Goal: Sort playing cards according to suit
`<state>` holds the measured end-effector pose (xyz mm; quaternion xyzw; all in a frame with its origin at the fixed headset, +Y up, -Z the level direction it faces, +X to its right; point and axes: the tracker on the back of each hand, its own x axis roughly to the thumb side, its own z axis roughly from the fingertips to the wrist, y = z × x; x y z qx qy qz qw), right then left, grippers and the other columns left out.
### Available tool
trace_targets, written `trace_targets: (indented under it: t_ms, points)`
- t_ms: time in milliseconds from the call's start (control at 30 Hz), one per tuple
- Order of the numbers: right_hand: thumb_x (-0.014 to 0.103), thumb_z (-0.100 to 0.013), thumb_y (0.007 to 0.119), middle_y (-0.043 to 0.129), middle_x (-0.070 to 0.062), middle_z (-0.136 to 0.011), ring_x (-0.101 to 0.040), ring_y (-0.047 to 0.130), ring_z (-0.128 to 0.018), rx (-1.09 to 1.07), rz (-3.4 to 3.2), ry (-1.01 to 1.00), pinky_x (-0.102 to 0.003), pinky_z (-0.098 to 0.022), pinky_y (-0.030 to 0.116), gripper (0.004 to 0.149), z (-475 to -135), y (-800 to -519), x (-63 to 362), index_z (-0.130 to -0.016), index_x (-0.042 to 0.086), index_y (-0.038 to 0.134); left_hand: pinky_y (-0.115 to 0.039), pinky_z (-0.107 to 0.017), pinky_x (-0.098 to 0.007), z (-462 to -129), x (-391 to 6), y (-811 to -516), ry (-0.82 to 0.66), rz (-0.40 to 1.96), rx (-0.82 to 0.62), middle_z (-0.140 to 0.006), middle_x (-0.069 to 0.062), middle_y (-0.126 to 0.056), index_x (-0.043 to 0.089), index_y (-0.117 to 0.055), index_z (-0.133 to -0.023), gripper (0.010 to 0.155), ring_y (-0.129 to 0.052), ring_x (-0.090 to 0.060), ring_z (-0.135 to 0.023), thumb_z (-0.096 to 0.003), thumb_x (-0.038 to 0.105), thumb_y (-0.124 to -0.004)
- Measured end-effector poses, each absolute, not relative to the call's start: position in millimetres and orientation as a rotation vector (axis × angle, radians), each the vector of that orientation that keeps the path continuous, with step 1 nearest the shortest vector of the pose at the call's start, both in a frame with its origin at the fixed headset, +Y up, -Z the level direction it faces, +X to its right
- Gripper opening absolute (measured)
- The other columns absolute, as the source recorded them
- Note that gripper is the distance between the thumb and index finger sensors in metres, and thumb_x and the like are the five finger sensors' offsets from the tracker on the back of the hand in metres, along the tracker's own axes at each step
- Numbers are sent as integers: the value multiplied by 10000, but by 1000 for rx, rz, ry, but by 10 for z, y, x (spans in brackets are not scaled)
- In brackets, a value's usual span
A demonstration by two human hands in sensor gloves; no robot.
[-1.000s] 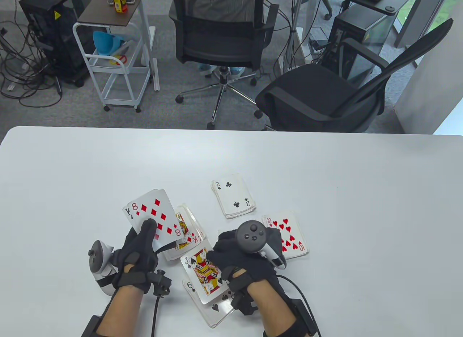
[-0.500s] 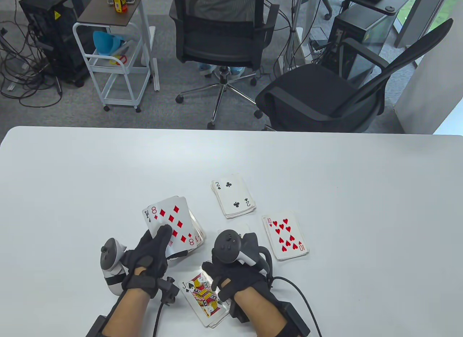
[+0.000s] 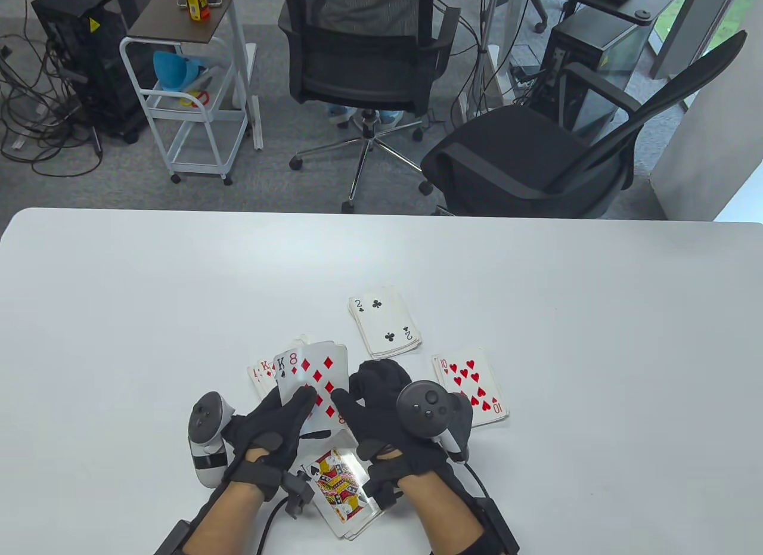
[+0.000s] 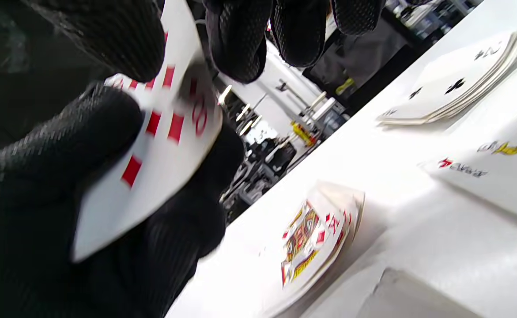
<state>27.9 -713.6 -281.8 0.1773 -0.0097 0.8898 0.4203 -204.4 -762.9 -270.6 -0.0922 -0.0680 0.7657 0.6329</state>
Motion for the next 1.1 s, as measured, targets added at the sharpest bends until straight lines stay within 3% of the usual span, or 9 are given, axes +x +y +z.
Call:
trace_targets:
  t_ms: [100, 200, 433, 567, 700, 867, 1100]
  points:
    - [526, -527, 864, 553, -227, -1061, -545, 404, -1012, 478, 2282, -120, -733, -671, 370, 585, -2774, -7112, 212, -873, 85, 697, -940, -482, -394, -2698, -2025, -7646, -158, 1791, -236, -923, 30, -914, 262, -724, -999, 481, -1007, -259, -758, -577, 482, -791]
    - [476, -510, 892, 626, -203, -1026, -532, 493, -999, 485, 2309, -252, -724, -673, 422, 501, -2727, -7079, 185, -797, 96, 736, -939, -483, -395, -2683, -2011, -7653, -158, 1800, -246, -919, 33, -918, 263, -727, -998, 480, -1009, -257, -755, -577, 485, -791]
    - [361, -548, 817, 787, -173, -938, -492, 627, -964, 429, 2228, -399, -712, -671, 469, 370, -2698, -7010, 260, -728, 42, 866, -930, -498, -399, -2667, -1975, -7660, -157, 1868, -293, -945, 18, -888, 270, -707, -1010, 493, -987, -267, -780, -579, 496, -784]
    - [364, -557, 793, 803, -179, -926, -498, 625, -958, 413, 2228, -373, -714, -668, 464, 379, -2728, -7014, 300, -727, 49, 917, -924, -509, -401, -2669, -1974, -7676, -160, 1885, -316, -960, 14, -873, 279, -702, -1015, 491, -972, -272, -799, -582, 494, -787]
    - [428, -536, 853, 730, -190, -974, -516, 580, -970, 389, 2247, -356, -719, -668, 448, 453, -2751, -7057, 319, -822, 76, 840, -921, -520, -400, -2673, -1967, -7680, -165, 1902, -335, -975, 14, -857, 284, -693, -1022, 498, -961, -275, -815, -581, 487, -802]
    - [387, -539, 855, 761, -184, -955, -503, 619, -963, 413, 2244, -340, -715, -669, 469, 406, -2736, -7027, 286, -782, 62, 846, -912, -538, -401, -2684, -1971, -7692, -185, 1909, -392, -993, 25, -840, 301, -679, -1032, 502, -942, -270, -839, -584, 494, -798]
    - [376, -534, 872, 776, -179, -952, -500, 631, -954, 327, 2228, -356, -715, -668, 468, 379, -2806, -7018, 418, -770, 80, 886, -916, -527, -406, -2706, -2068, -7624, -154, 1915, -282, -989, 22, -848, 295, -707, -1021, 484, -946, -278, -834, -587, 495, -781]
